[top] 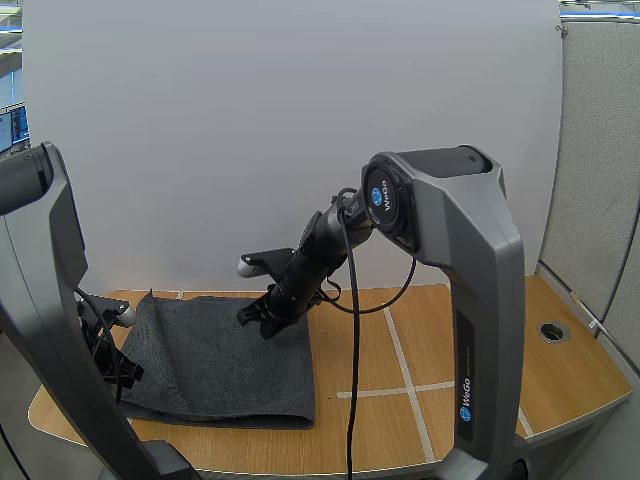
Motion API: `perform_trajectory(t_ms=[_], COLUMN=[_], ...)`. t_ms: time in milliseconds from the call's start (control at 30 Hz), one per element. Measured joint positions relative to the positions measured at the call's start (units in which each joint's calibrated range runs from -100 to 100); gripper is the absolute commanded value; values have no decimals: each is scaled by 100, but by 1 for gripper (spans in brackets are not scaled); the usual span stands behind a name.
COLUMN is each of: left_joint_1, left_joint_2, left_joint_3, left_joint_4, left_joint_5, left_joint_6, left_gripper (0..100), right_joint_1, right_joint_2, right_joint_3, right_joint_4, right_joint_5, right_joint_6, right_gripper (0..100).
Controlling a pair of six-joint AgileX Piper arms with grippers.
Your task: Fold the towel
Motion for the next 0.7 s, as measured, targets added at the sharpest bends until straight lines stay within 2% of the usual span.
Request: perform_trajectory(t_ms=[433,700], left_joint_1=[0,9], left_joint_2=[266,566], left_joint_3=[308,264], left_joint_4=[-91,-247], left_joint_5=[-1238,-1219], left_joint_6=[8,42], left_gripper=[0,0], right_joint_1=[0,0], right_joint_2=[203,203], right_joint_3=[0,0], right_joint_4=[0,0], right_joint_5=[-118,-134], right_joint_6=[-66,-66], right_gripper=[0,0])
